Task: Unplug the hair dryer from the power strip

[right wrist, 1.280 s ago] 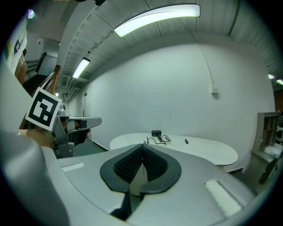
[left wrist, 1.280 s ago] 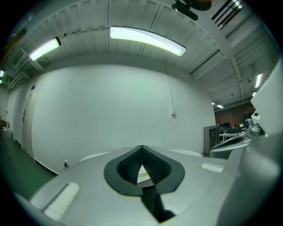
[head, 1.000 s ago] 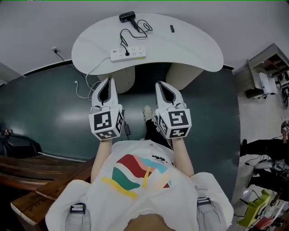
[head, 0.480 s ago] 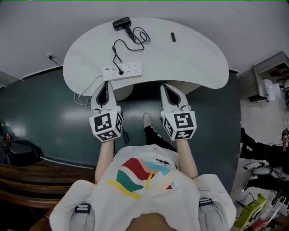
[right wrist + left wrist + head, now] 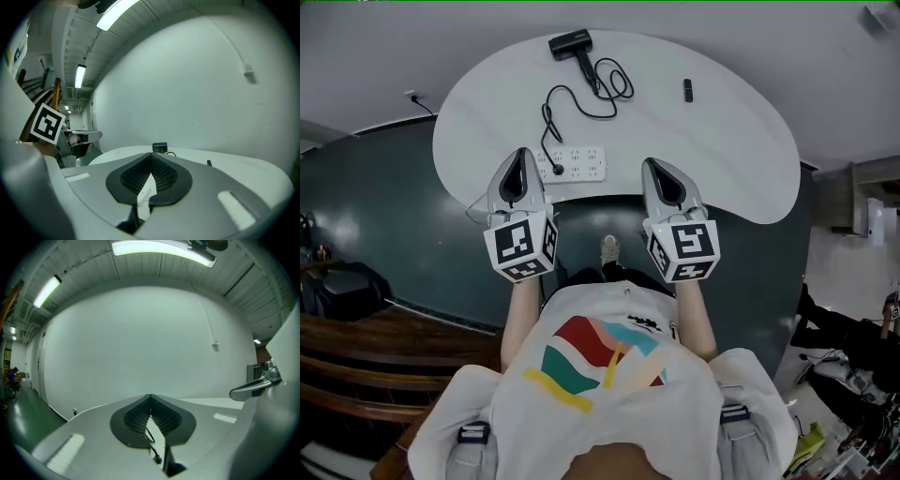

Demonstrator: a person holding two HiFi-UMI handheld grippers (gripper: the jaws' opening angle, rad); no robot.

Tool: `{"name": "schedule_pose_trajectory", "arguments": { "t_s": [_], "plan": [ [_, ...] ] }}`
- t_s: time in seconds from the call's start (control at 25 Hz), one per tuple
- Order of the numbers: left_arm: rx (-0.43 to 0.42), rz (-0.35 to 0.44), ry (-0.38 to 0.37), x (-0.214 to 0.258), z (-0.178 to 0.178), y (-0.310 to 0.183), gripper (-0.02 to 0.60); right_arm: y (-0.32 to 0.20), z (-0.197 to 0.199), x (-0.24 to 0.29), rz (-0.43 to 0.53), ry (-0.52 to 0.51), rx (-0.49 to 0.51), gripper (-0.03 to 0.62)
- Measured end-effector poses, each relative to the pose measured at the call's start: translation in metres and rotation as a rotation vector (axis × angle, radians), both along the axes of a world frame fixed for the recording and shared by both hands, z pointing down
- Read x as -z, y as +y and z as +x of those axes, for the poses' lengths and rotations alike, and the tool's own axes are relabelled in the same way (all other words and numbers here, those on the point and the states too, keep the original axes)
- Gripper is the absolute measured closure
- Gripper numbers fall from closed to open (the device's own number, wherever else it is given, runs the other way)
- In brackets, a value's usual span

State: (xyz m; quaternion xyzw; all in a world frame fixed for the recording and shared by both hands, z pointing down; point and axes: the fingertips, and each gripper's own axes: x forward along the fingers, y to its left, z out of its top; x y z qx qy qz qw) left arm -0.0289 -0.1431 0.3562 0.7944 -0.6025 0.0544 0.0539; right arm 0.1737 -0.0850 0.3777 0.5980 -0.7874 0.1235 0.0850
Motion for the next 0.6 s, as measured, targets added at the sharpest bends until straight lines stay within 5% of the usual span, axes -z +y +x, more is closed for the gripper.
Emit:
{"name": "schedule_pose_trajectory", "arguments": {
  "t_s": [0.28,0.6],
  "plan": [
    [0.051,-0.024,0.001,0.005,-0.018,-0.017,0.581,-0.029,-0.016,0.000,0.007,-0.017,0.076,0.580],
    [-0.020,-0.054,-0.015,0.003,-0.020,-0.051,0.581,-0.050,-0.043,0.010,0.024,-0.014,0.096,0.580]
  ]
}}
